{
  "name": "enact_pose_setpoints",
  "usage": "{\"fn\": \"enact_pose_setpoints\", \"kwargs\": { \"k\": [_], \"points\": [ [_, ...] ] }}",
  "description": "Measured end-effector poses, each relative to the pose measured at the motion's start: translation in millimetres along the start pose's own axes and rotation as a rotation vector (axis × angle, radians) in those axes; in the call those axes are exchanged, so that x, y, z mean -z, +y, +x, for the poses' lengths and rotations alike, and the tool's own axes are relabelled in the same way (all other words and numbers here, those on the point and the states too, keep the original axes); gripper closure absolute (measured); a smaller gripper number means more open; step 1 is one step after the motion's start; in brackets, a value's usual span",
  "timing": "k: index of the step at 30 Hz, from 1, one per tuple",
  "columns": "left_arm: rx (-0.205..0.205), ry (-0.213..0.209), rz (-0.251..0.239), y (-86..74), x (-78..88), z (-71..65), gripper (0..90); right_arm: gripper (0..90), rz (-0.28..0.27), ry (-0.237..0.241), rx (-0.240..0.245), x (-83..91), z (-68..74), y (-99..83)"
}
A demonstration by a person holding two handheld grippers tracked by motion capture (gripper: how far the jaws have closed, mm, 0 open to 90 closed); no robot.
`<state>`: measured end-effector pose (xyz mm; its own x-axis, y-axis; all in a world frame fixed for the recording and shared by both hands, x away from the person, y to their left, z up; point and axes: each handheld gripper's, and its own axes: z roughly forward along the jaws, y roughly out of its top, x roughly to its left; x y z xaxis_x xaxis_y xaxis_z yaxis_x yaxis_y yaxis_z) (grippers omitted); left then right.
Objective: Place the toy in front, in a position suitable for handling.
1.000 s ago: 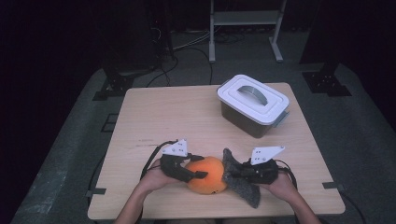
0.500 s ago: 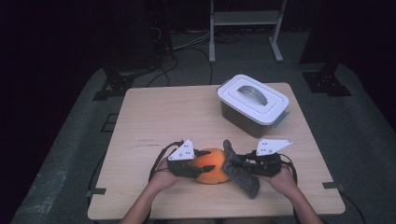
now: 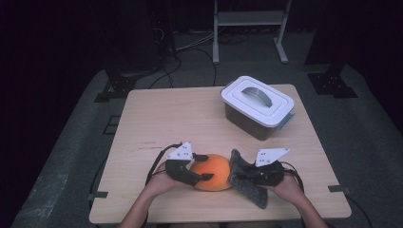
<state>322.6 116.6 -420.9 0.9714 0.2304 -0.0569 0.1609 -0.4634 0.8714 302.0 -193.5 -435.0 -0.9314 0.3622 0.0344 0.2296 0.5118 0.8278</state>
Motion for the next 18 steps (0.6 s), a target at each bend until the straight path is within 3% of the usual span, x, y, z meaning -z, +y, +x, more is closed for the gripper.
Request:
{"fn": "enact_pose_setpoints", "kwargs": {
  "k": [6, 9, 14, 18],
  "points": [
    [-0.016, -0.003, 0.002, 4.4, 0.5, -1.7, 25.4, 74.7, -0.114, 0.011, -0.004, 6.5, 5.0, 11.1],
    [-0.011, 0.02, 0.003, 5.8, 1.7, -0.8, 20.0, 74.6, -0.069, 0.009, 0.032, -2.4, 10.0, 11.4],
    [0.013, -0.007, 0.02, 0.0, 3.2, 3.1, 23.8, 74.6, -0.053, 0.018, 0.021, -3.8, 8.2, 7.8],
    [0.015, -0.023, 0.027, -1.1, 4.4, 2.3, 24.1, 74.3, -0.008, 0.008, -0.006, -2.9, 0.5, -1.3]
  ]
}}
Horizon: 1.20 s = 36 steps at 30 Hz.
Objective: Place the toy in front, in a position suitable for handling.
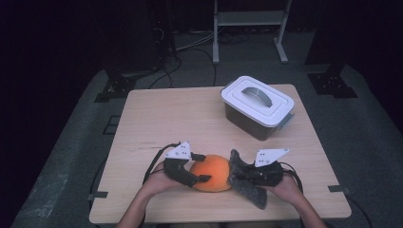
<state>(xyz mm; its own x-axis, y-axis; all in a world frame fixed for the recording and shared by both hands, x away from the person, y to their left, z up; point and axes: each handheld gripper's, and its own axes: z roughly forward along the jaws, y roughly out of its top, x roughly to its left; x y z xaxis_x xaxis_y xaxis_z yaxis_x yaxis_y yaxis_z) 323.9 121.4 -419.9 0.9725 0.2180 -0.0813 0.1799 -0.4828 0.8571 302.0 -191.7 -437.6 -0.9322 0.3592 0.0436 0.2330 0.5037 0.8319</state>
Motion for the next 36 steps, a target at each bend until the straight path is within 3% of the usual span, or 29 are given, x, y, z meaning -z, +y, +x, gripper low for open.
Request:
{"fn": "enact_pose_setpoints", "kwargs": {
  "k": [3, 6, 8, 9, 13, 15, 18, 21, 23, 26, 27, 29, 33, 36],
  "points": [
    [0.0, -0.013, 0.003, -1.2, 0.9, 0.2, 25.0, 74.3, -0.033, -0.006, -0.006, 3.9, 0.0, 2.8],
    [-0.008, -0.023, 0.003, -2.1, 1.2, -0.3, 24.9, 74.3, -0.104, 0.009, -0.013, 4.1, 1.9, 9.7],
    [-0.005, -0.026, 0.002, -1.6, 1.5, -0.5, 24.8, 74.3, -0.102, 0.016, -0.011, 2.4, 3.3, 11.2],
    [-0.008, -0.031, -0.01, 0.2, 3.1, 0.0, 23.1, 74.5, -0.079, 0.017, 0.012, -2.9, 6.1, 10.5],
    [0.013, -0.008, -0.03, 2.8, 4.4, 1.0, 15.9, 74.4, -0.067, 0.045, 0.044, -4.2, 11.2, 10.0],
    [0.047, 0.01, -0.001, 2.1, 0.2, 3.8, 10.2, 74.3, -0.059, 0.066, 0.053, -4.9, 13.3, 9.3],
    [0.065, -0.014, 0.028, -1.7, -4.8, 3.7, 11.3, 74.5, -0.061, 0.062, 0.052, -3.2, 12.3, 11.1],
    [0.061, -0.022, 0.031, -2.8, -5.9, 3.8, 11.5, 74.8, -0.118, 0.041, 0.047, 1.5, 12.6, 17.2],
    [0.045, -0.022, 0.035, -2.3, -7.3, 1.9, 12.2, 74.8, -0.168, 0.057, 0.035, 3.2, 14.4, 22.1],
    [0.036, -0.018, 0.047, -2.1, -8.1, -0.2, 16.9, 74.7, -0.144, 0.048, 0.054, -1.0, 17.4, 23.7],
    [-0.01, -0.003, 0.065, -1.2, -7.3, -2.8, 21.9, 74.6, -0.113, 0.045, 0.065, -6.9, 18.7, 20.5],
    [-0.025, 0.002, 0.069, -0.8, -5.5, -3.5, 28.7, 74.6, -0.108, 0.046, 0.058, -6.8, 18.3, 19.4],
    [-0.019, -0.004, 0.07, -2.6, -4.0, -1.2, 31.6, 74.5, -0.089, 0.037, 0.045, -5.5, 15.7, 14.7],
    [-0.002, -0.008, 0.066, -5.7, -1.3, 2.2, 31.6, 74.5, -0.051, 0.033, 0.008, -4.0, 9.3, 5.3]
  ]
}}
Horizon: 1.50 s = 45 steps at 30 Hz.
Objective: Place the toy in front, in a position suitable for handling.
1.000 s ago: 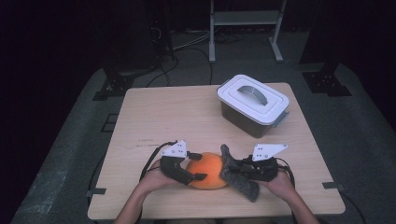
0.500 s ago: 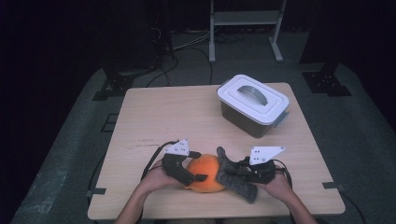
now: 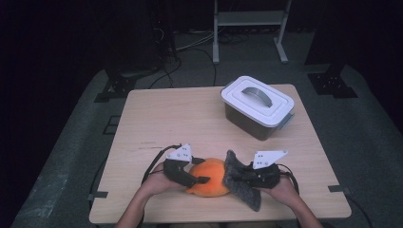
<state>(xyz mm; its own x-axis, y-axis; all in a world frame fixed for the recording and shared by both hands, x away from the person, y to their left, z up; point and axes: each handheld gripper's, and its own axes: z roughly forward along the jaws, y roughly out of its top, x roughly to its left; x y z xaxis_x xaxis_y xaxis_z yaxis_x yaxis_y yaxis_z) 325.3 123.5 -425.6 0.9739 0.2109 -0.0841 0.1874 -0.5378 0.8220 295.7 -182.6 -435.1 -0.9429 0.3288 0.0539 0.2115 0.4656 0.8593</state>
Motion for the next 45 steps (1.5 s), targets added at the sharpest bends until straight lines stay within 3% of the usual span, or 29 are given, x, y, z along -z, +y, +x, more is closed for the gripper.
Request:
{"fn": "enact_pose_setpoints", "kwargs": {
  "k": [7, 11, 12, 17, 18, 20, 22, 23, 24, 26, 27, 28, 29, 33, 36, 40, 41, 45],
  "points": [
    [0.004, -0.02, -0.016, -5.0, 2.6, 2.0, 30.3, 74.4, 0.057, -0.013, -0.021, 0.7, -9.1, -7.6],
    [0.006, -0.032, -0.022, -6.7, 4.5, 3.0, 26.8, 74.7, 0.007, -0.018, -0.017, 5.8, -6.4, -1.3],
    [0.011, -0.035, -0.026, -5.8, 4.0, 3.4, 24.2, 74.6, -0.044, 0.004, -0.019, 6.7, -2.7, 3.9],
    [0.032, -0.015, -0.013, -3.7, 0.1, 3.5, 9.3, 74.4, -0.019, 0.008, 0.015, -0.6, 3.0, 5.2],
    [0.056, -0.02, -0.012, -4.8, -1.3, 5.2, 9.2, 74.4, -0.028, 0.008, 0.014, 0.0, 3.3, 6.1],
    [0.059, -0.025, -0.015, -5.4, -1.3, 6.1, 10.1, 74.4, -0.038, 0.0, 0.018, 0.8, 3.8, 7.8],
    [0.045, -0.029, -0.012, -5.2, -0.9, 5.4, 20.5, 74.4, -0.036, 0.0, 0.018, 0.7, 4.0, 8.2],
    [0.018, -0.015, -0.01, -4.0, -0.5, 3.5, 20.5, 74.4, -0.032, -0.005, 0.022, -0.1, 4.0, 8.9],
    [-0.015, 0.009, -0.022, -0.6, 0.5, 0.3, 34.2, 74.5, -0.034, -0.017, 0.027, 0.0, 2.8, 10.9],
    [-0.054, 0.042, -0.056, 3.7, -0.3, -4.2, 40.2, 74.6, -0.052, -0.029, 0.031, 2.5, 1.0, 14.8],
    [-0.1, 0.07, -0.085, 7.3, -2.7, -9.0, 42.0, 74.6, -0.063, -0.035, 0.03, 4.1, 0.6, 16.6],
    [-0.1, 0.07, -0.085, 7.3, -2.7, -9.0, 42.8, 74.6, -0.063, -0.035, 0.03, 4.1, 0.6, 16.6],
    [-0.155, 0.115, -0.093, 13.2, -9.1, -14.7, 42.7, 74.6, -0.106, -0.042, 0.02, 9.4, -2.4, 20.7],
    [-0.161, 0.112, -0.084, 13.6, -17.1, -15.0, 39.5, 74.6, -0.104, -0.062, 0.009, 11.8, -5.8, 17.7],
    [-0.136, 0.096, -0.088, 11.6, -15.8, -12.8, 32.7, 74.5, -0.074, -0.05, -0.006, 9.0, -9.6, 9.8],
    [-0.043, 0.077, -0.066, 8.4, -8.9, -7.4, 11.0, 74.4, -0.034, -0.044, -0.039, 8.8, -15.3, 0.1],
    [-0.043, 0.077, -0.066, 8.4, -8.9, -7.4, 7.9, 74.4, -0.034, -0.044, -0.039, 8.8, -15.3, 0.1],
    [0.027, 0.051, -0.034, -0.2, -4.4, -0.5, 10.4, 74.2, 0.002, -0.048, -0.049, 13.1, -16.9, -4.8]
  ]
}}
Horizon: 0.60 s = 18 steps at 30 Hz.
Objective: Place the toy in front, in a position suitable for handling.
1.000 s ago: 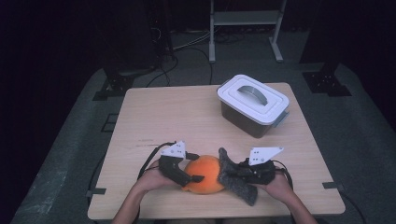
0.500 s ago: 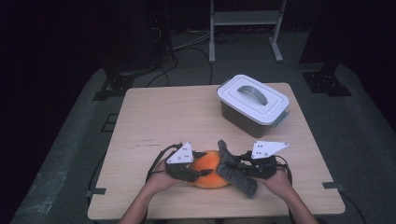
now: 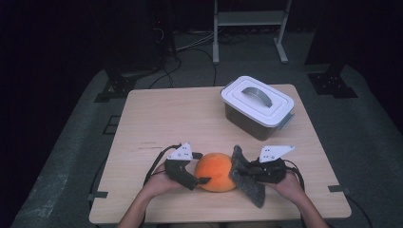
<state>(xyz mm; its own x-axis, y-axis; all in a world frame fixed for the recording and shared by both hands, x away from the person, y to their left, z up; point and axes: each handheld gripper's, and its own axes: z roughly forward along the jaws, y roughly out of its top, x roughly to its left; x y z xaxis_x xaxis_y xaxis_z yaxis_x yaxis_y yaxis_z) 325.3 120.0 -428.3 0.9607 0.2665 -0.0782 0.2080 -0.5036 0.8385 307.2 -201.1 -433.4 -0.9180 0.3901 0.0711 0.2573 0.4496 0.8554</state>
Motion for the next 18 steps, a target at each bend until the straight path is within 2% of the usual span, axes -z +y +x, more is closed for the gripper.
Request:
{"fn": "enact_pose_setpoints", "kwargs": {
  "k": [2, 4, 6, 7, 8, 9, 10, 13, 15, 16, 18],
  "points": [
    [-0.007, 0.0, -0.003, -0.5, -0.4, -0.6, 19.1, 74.2, 0.017, -0.005, 0.005, 0.1, -0.2, -0.7],
    [-0.025, 0.008, 0.008, 1.5, -1.0, -3.3, 21.3, 74.5, 0.015, -0.016, 0.015, 4.0, 0.6, 2.5],
    [-0.047, 0.004, 0.005, 3.4, -2.1, -6.6, 21.5, 74.6, -0.037, -0.027, 0.024, 9.9, 3.1, 8.6],
    [-0.047, 0.004, 0.005, 3.4, -2.1, -6.6, 21.5, 74.6, -0.037, -0.027, 0.024, 9.9, 3.1, 8.6],
    [-0.064, 0.003, 0.0, 5.0, -3.4, -9.3, 21.5, 74.6, -0.073, -0.023, 0.024, 12.9, 4.9, 12.5],
    [-0.067, -0.007, -0.013, 6.9, -5.4, -11.8, 20.2, 74.3, -0.119, -0.022, 0.044, 15.0, 10.5, 20.4],
    [-0.077, -0.012, -0.012, 8.2, -7.1, -13.0, 19.9, 74.2, -0.123, -0.017, 0.053, 14.3, 12.7, 22.6],
    [-0.079, -0.016, -0.017, 9.5, -8.3, -13.5, 16.3, 73.8, -0.066, 0.008, 0.081, 3.5, 18.2, 21.1],
    [-0.066, -0.009, -0.041, 9.8, -6.5, -12.3, 13.0, 73.9, -0.056, 0.046, 0.069, 0.7, 17.9, 16.1],
    [-0.062, 0.003, -0.048, 10.0, -6.1, -11.4, 10.5, 74.1, -0.047, 0.053, 0.075, 1.3, 17.9, 15.2],
    [-0.034, -0.003, -0.06, 9.4, -7.4, -9.9, 7.8, 74.1, -0.024, 0.048, 0.091, 4.0, 17.5, 14.0]
  ]
}}
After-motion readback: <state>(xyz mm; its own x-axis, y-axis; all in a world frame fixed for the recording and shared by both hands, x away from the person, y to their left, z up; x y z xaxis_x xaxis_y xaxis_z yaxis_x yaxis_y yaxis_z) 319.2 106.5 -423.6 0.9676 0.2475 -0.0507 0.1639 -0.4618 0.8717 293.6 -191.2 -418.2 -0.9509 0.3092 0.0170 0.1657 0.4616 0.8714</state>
